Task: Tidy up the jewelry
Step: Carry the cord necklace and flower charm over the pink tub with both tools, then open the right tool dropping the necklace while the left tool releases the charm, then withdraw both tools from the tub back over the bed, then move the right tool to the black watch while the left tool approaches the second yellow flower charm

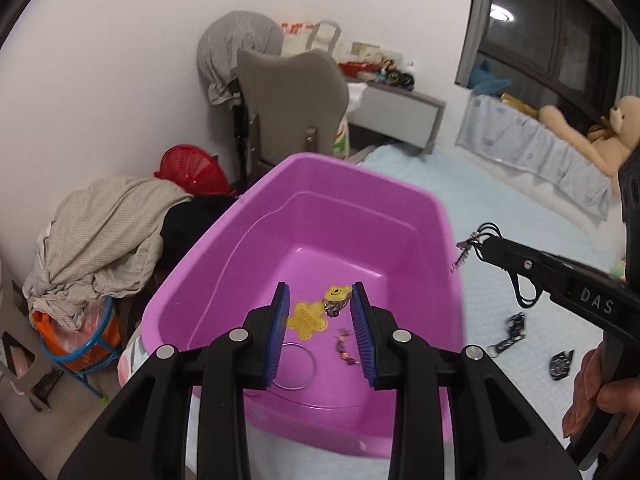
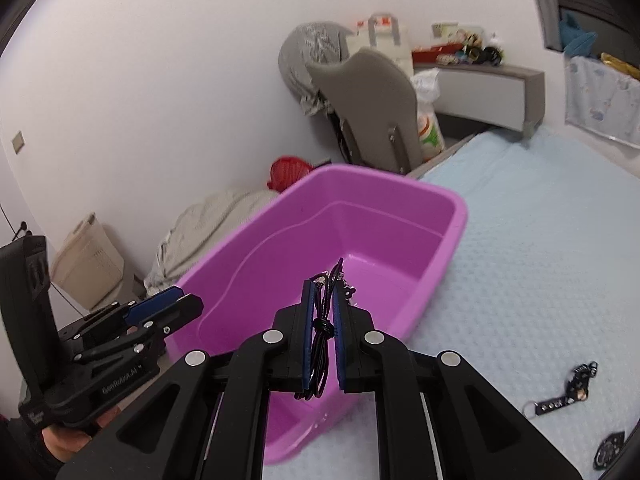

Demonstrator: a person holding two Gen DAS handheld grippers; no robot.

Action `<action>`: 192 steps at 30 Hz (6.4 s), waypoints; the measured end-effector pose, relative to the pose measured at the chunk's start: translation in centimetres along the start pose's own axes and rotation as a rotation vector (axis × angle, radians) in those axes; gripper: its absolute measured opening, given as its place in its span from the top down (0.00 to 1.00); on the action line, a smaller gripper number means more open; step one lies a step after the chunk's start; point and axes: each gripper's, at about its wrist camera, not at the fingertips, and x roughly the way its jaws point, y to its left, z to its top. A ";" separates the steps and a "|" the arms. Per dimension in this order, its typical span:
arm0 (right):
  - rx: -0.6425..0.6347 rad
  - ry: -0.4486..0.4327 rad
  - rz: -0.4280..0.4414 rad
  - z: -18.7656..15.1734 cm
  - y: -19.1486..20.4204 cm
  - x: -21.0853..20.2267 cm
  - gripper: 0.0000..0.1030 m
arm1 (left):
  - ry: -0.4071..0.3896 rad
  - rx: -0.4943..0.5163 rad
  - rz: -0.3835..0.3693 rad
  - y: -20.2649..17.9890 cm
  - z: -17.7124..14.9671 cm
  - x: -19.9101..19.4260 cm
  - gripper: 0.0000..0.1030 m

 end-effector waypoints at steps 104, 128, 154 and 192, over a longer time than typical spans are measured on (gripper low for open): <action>0.359 -0.004 -0.412 -30.9 -15.0 -22.1 0.37 | 0.201 0.238 -0.099 -21.7 -17.6 -4.9 0.24; 0.500 0.058 -0.486 -33.8 -25.7 -17.3 0.34 | 0.259 0.215 -0.090 -22.8 -19.9 7.5 0.21; 0.514 0.057 -0.556 -32.3 -31.0 -13.2 0.33 | 0.307 0.218 -0.095 -24.2 -19.7 14.5 0.21; 0.509 0.064 -0.626 -30.6 -36.4 -10.7 0.31 | 0.259 0.199 -0.035 -31.7 -22.8 14.9 0.18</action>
